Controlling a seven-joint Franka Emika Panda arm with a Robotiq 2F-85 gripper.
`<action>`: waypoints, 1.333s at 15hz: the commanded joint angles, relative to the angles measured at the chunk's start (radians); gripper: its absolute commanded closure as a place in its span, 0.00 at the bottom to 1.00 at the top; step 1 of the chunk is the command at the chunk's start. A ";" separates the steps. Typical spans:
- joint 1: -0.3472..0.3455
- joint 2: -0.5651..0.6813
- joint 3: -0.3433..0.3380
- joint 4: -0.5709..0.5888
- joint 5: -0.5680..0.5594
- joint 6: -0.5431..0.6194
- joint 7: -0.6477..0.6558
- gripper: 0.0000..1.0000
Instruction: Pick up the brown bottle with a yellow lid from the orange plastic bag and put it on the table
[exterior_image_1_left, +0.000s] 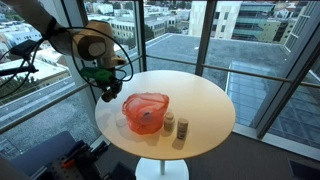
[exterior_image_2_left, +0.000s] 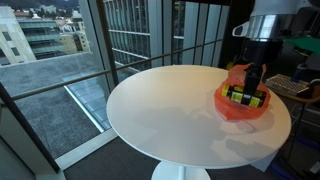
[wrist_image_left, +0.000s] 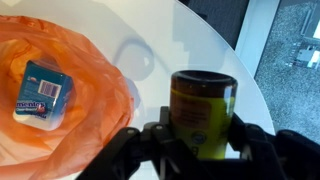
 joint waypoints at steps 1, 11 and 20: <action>-0.012 0.079 0.010 0.001 0.063 0.073 -0.060 0.71; -0.034 0.279 0.018 0.016 0.004 0.262 -0.033 0.71; -0.048 0.327 0.022 0.030 -0.036 0.286 -0.022 0.21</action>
